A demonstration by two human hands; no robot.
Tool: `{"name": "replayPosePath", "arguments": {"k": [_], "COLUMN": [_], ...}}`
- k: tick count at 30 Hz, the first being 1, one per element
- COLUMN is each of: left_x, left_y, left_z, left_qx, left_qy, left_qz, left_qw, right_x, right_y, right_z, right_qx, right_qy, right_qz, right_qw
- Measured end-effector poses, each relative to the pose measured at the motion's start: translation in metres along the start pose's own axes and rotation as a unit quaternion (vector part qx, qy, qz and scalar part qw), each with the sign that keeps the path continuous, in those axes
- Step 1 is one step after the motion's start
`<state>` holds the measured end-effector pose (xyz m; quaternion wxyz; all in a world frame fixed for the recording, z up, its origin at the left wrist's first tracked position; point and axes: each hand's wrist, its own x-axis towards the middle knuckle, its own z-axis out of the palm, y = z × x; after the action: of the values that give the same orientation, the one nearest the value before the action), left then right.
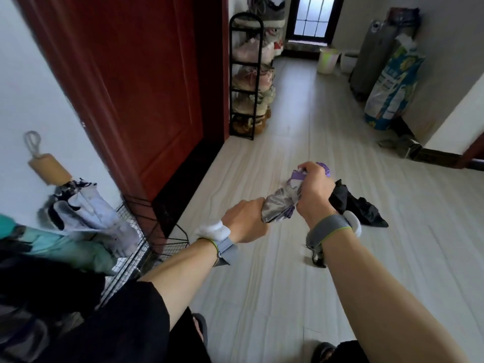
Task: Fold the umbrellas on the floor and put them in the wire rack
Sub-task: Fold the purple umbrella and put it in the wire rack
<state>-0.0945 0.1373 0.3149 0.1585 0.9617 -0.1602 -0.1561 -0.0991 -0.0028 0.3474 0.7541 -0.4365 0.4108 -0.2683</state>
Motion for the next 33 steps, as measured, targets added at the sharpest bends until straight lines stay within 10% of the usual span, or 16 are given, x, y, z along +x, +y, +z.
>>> {"name": "replayPosePath", "arguments": {"k": [9,18,23,29,33], "left_x": [-0.024,-0.026,-0.016,-0.046,-0.07], "left_y": [-0.096,-0.168,-0.192,-0.225,-0.267], "left_z": [-0.085,-0.16,-0.18,-0.193,-0.184], "left_qx": [0.204,0.47,0.48,0.253,0.365], "left_qy": [0.076,0.073,0.204,0.324,0.295], "left_qz": [0.113,0.161,0.203,0.044,0.084], "left_qw": [0.97,0.865,0.829,0.91,0.879], "right_x": [-0.02,-0.086,-0.12,-0.12,-0.13], "right_y": [0.056,0.09,0.105,0.12,0.131], "right_z": [0.051,0.078,0.109,0.137,0.159], "right_qx": [-0.13,-0.511,-0.548,-0.335,-0.278], "right_qy": [-0.159,-0.407,-0.452,-0.425,-0.437], "right_qz": [0.04,-0.264,-0.292,-0.134,-0.091], "right_qw": [0.978,0.71,0.641,0.83,0.851]}}
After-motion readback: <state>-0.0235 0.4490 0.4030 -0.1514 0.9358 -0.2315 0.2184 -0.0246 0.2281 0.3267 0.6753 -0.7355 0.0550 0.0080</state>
